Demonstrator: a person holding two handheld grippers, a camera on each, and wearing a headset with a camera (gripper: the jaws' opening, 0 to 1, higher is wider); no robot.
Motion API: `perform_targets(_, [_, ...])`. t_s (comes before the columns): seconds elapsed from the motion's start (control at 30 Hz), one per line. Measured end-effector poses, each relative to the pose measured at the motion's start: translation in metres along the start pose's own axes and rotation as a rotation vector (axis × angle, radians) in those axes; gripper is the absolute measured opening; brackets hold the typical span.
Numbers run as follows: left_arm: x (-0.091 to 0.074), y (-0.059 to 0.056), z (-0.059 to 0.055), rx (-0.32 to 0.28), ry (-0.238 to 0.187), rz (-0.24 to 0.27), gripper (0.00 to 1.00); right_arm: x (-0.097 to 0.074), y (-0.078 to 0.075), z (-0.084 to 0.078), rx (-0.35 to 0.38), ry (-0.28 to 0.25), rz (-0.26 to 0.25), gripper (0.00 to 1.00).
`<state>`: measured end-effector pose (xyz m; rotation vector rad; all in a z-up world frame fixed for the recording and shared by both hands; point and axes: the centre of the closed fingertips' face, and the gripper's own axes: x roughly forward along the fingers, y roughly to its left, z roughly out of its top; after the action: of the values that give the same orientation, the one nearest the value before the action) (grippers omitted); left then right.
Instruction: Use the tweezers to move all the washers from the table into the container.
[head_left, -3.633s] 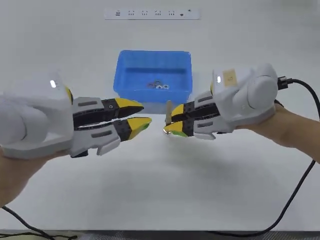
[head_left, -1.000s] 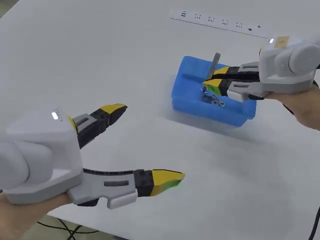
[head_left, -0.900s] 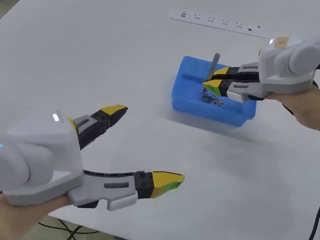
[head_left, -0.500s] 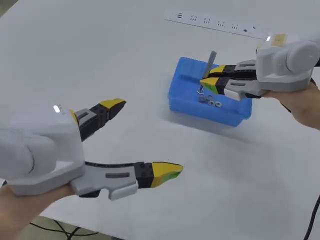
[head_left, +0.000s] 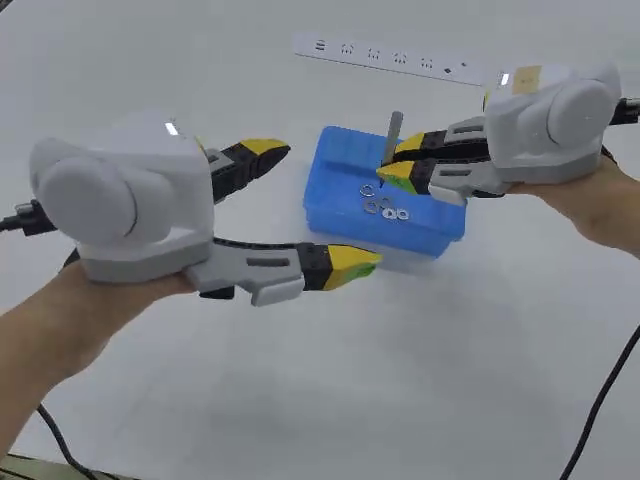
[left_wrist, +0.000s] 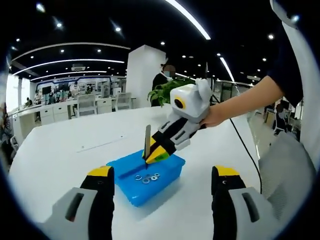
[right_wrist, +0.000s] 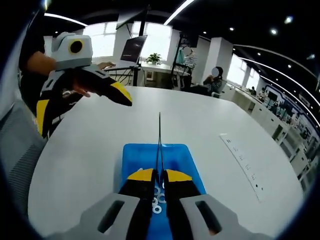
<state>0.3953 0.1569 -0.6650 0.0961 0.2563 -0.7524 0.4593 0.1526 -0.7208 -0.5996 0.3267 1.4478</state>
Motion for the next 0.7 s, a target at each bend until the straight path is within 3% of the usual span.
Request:
perform_targets(0.1, [0.013, 0.007, 0.01, 0.072, 0.016, -0.04, 0.76, -0.002, 0.006, 0.001, -0.027, 0.011, 0.011, 0.08])
perform_targets(0.2, [0.025, 0.015, 0.014, 0.182, 0.076, -0.071, 0.71, -0.004, 0.011, 0.002, -0.058, 0.025, 0.026, 0.08])
perform_targets(0.3, [0.034, 0.016, 0.019, 0.268, 0.102, -0.123, 0.54, -0.004, 0.015, 0.002, -0.09, 0.036, 0.038, 0.08])
perform_targets(0.33, [0.036, 0.015, 0.019, 0.269, 0.103, -0.14, 0.48, -0.004, 0.016, 0.002, -0.097, 0.038, 0.041, 0.08])
perform_targets(0.4, [0.041, 0.014, 0.019, 0.273, 0.111, -0.16, 0.48, -0.005, 0.017, 0.002, -0.109, 0.04, 0.048, 0.08])
perform_targets(0.47, [0.043, 0.012, 0.016, 0.33, 0.141, -0.189, 0.47, -0.005, 0.018, 0.002, -0.12, 0.045, 0.052, 0.08])
perform_targets(0.57, [0.045, 0.008, 0.012, 0.363, 0.165, -0.21, 0.38, -0.005, 0.019, 0.003, -0.132, 0.049, 0.057, 0.08])
perform_targets(0.7, [0.045, 0.005, 0.011, 0.359, 0.177, -0.218, 0.26, -0.005, 0.02, 0.002, -0.155, 0.061, 0.063, 0.08])
